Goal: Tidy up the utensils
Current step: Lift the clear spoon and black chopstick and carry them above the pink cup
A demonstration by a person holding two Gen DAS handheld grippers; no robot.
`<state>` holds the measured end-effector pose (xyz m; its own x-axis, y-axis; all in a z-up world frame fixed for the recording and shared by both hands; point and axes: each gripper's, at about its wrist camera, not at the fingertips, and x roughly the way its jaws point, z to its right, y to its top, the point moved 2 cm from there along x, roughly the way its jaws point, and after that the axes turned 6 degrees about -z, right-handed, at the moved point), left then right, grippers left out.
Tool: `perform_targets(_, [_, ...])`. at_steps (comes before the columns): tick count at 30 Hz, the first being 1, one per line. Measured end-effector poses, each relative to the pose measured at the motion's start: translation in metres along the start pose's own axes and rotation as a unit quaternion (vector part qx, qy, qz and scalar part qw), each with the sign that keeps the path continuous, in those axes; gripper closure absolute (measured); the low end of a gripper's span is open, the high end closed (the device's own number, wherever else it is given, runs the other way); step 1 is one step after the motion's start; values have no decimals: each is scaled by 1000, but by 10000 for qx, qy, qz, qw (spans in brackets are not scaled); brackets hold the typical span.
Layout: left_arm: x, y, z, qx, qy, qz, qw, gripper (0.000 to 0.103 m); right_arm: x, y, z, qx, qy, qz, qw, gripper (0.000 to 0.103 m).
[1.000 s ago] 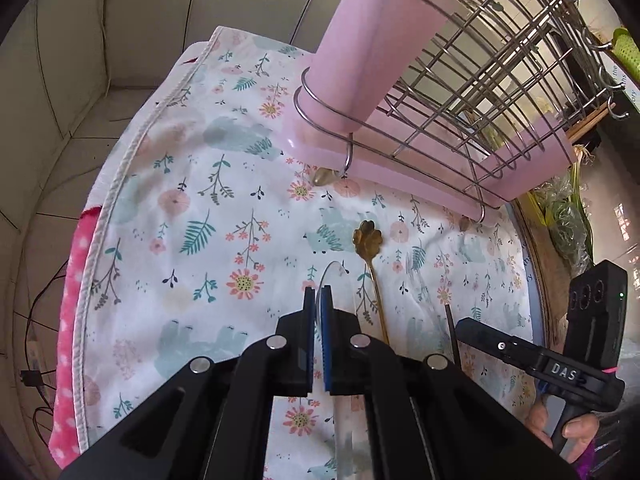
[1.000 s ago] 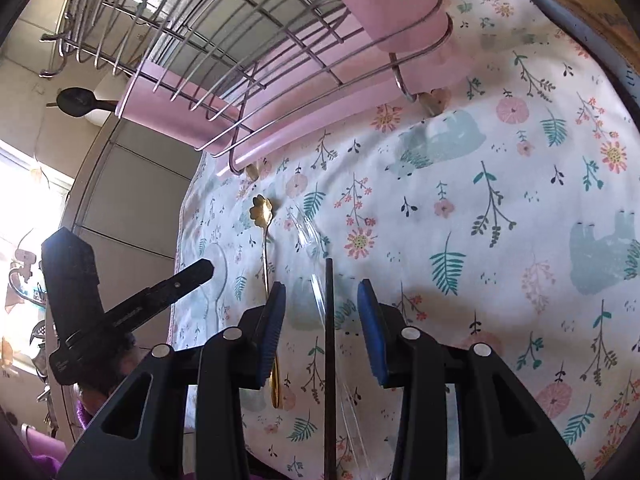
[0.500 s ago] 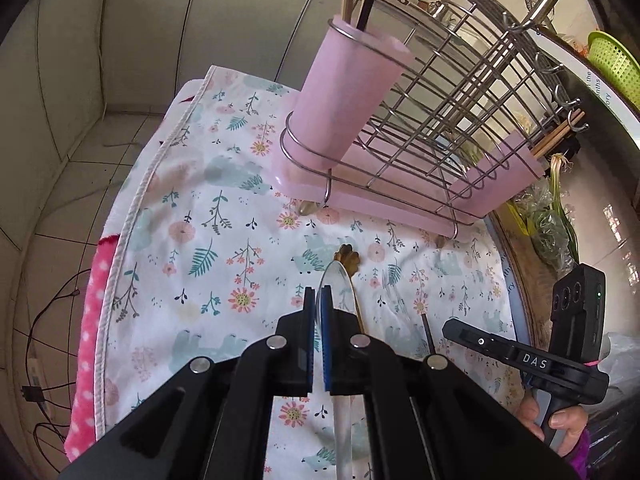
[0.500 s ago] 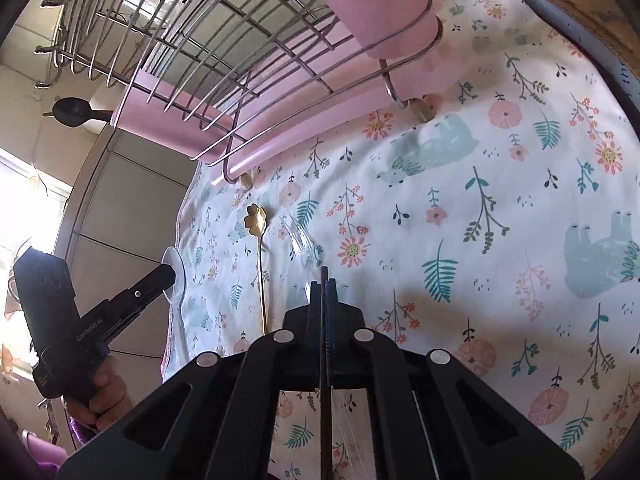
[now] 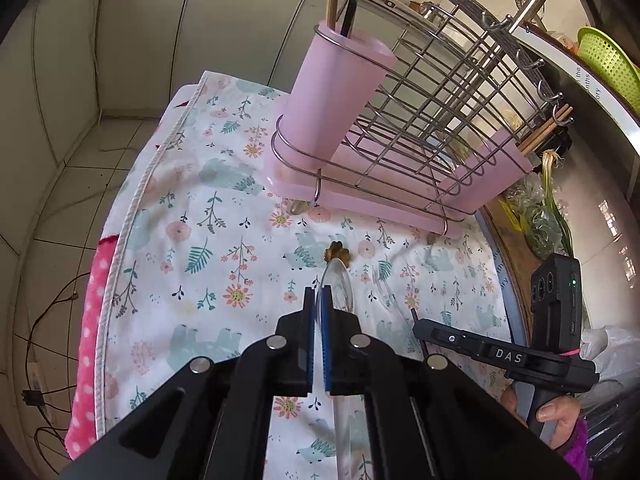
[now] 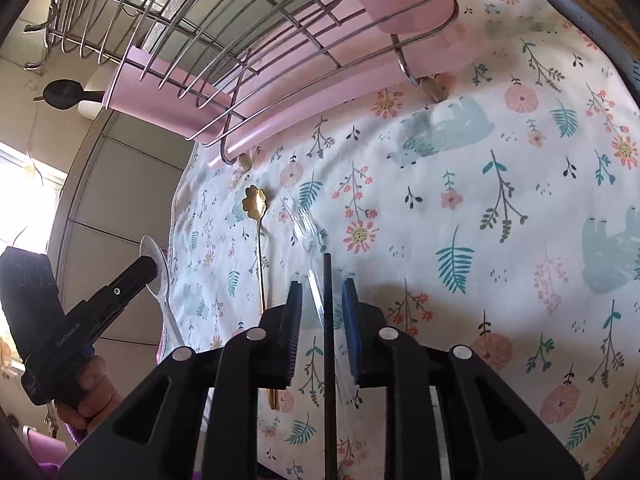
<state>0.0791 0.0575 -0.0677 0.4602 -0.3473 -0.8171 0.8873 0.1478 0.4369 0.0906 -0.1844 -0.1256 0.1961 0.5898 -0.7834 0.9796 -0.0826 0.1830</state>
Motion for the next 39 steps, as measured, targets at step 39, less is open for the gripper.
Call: perform_targets(39, [-153, 107, 74, 492, 315, 3730, 9260, 101, -245, 35, -90, -1608, -614, 4395, 8816, 98])
